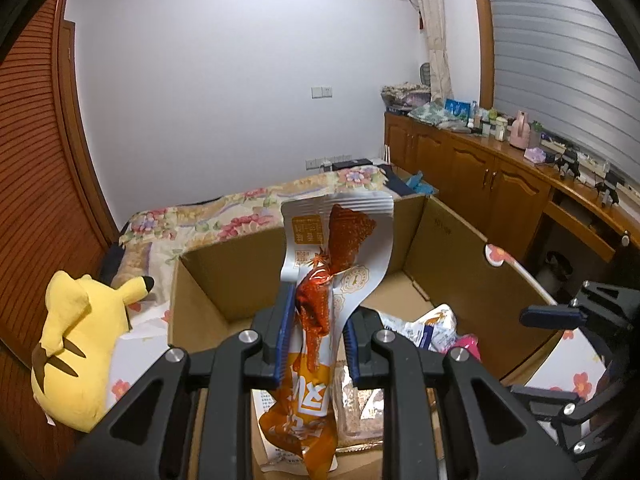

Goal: Organize snacks
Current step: 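Open both tools to drop the pouches into the box, then grasp the small white milk-candy bar with the right tool while the left tool moves to the red-labelled duck pouch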

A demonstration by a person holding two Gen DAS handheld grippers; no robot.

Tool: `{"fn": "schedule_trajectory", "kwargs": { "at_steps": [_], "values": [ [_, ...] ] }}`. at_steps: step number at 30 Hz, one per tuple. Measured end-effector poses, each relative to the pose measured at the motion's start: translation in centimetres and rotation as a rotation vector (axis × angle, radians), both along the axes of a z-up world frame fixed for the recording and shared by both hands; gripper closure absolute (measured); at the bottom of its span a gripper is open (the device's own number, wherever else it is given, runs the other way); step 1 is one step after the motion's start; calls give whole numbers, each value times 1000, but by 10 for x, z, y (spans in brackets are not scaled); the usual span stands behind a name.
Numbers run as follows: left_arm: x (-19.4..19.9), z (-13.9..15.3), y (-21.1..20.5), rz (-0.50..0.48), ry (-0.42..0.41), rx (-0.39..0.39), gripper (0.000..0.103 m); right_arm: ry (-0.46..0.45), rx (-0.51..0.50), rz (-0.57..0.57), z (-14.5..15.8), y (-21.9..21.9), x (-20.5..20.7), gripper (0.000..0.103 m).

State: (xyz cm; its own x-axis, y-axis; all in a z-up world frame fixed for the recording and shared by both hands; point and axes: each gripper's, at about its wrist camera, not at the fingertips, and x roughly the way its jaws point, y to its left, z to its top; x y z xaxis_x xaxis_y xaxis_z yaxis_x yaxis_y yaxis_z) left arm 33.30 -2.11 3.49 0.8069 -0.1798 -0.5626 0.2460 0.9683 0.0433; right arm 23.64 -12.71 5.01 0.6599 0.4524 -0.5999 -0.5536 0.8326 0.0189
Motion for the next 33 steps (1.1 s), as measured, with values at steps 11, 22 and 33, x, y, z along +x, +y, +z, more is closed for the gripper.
{"fn": "schedule_trajectory", "kwargs": {
  "at_steps": [11,22,33],
  "values": [
    [-1,-19,-2,3,53,4,80,12,-9,-18,-7,-2,-3,37],
    [-39,-20,3,-15,49,1,79,-7,3,-57,1,-15,-25,37],
    [-122,-15,12,-58,10,-37,70,-22,2,-154,4,-47,-66,37]
  ]
}}
